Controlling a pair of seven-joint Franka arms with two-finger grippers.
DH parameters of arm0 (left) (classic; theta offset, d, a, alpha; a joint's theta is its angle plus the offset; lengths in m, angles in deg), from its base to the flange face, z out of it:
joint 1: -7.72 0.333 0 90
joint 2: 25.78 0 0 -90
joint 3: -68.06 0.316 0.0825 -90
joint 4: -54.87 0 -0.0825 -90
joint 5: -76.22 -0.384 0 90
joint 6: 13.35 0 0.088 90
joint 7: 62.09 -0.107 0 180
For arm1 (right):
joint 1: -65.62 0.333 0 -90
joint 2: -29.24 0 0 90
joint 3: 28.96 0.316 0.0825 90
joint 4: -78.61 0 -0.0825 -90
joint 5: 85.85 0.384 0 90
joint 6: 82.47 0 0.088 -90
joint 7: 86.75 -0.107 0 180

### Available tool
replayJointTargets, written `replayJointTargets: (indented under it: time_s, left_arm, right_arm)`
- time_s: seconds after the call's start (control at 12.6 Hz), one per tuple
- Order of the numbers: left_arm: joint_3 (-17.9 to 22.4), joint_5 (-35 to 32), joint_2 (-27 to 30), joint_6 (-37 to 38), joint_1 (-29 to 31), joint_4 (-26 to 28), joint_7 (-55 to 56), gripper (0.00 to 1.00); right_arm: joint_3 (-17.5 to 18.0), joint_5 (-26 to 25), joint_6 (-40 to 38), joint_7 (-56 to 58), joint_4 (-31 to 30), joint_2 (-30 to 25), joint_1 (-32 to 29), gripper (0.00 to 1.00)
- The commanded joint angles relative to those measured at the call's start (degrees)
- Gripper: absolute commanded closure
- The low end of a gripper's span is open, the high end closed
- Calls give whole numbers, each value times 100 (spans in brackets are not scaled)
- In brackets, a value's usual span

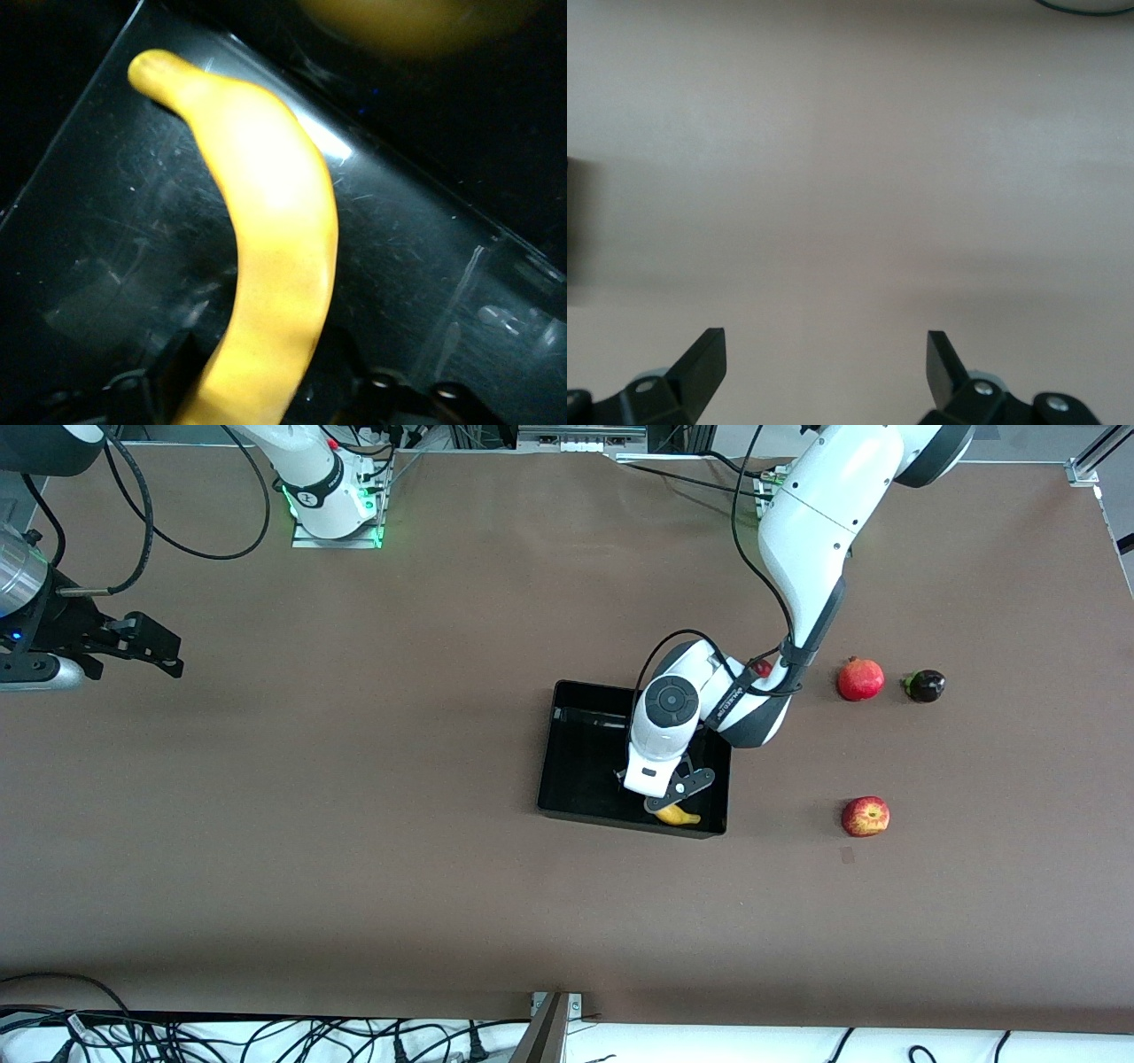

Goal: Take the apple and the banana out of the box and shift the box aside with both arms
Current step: 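Grasp the yellow banana with the left gripper and lift it, then carry the banana beside the apple while the right gripper reaches the tray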

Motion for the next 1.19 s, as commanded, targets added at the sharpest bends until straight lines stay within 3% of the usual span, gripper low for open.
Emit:
replayJointTargets:
  time_s: [0.0, 0.16, 0.32, 0.47, 0.71, 0.95, 1.11]
  left_arm:
    - [30, 27, 50, 4, -13, 68, 67, 100]
    - [13, 19, 172, 170, -12, 86, 67, 100]
    - [-22, 88, 592, 993, 31, 59, -55, 100]
    - [-328, 203, 971, 1715, 337, 33, -275, 100]
    - [-295, 790, 1367, 2743, 453, -212, -1124, 100]
    - [-356, 827, 1561, 4105, 1223, -599, -2476, 100]
    - [-453, 722, 1615, 4495, 2005, -653, -3426, 100]
  right_arm:
    - [51, 16, -25, -30, 68, 20, -60, 0]
    - [51, 16, -25, -30, 68, 20, -60, 0]
    - [51, 16, -25, -30, 68, 20, -60, 0]
    - [51, 16, -25, -30, 68, 20, -60, 0]
    - [51, 16, -33, -30, 68, 20, -60, 0]
    - [51, 16, -25, -30, 68, 20, -52, 0]
    - [60, -1, -25, -29, 68, 20, -34, 0]
